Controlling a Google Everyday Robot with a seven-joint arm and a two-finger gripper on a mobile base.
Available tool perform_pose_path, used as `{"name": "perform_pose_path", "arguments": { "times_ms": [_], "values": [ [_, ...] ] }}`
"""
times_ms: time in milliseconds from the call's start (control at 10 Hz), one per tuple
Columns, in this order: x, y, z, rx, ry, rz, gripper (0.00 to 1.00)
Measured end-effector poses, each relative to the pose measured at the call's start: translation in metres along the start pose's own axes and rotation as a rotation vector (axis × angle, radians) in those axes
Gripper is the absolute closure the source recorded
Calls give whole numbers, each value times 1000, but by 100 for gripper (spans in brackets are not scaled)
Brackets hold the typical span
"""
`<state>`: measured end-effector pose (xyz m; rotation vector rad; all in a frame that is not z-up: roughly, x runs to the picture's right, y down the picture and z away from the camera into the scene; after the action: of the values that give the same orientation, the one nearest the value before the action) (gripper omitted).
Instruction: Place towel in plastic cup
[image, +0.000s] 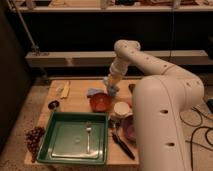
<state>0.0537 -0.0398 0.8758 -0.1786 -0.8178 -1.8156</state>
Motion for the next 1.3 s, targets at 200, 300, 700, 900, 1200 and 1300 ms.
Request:
{"name": "perform_pose_path", "arguments": {
  "times_ms": [200,300,700,900,1200,1300],
  "values": [
    [0,3,6,-12,-11,4,69],
    [2,3,11,-14,-8,2,58],
    [17,9,31,-17,6,-10,25],
    [24,13,33,-33,16,-20,25],
    [35,10,31,-42,28,-40,25],
    [34,11,30,-42,26,-40,25]
  ]
}}
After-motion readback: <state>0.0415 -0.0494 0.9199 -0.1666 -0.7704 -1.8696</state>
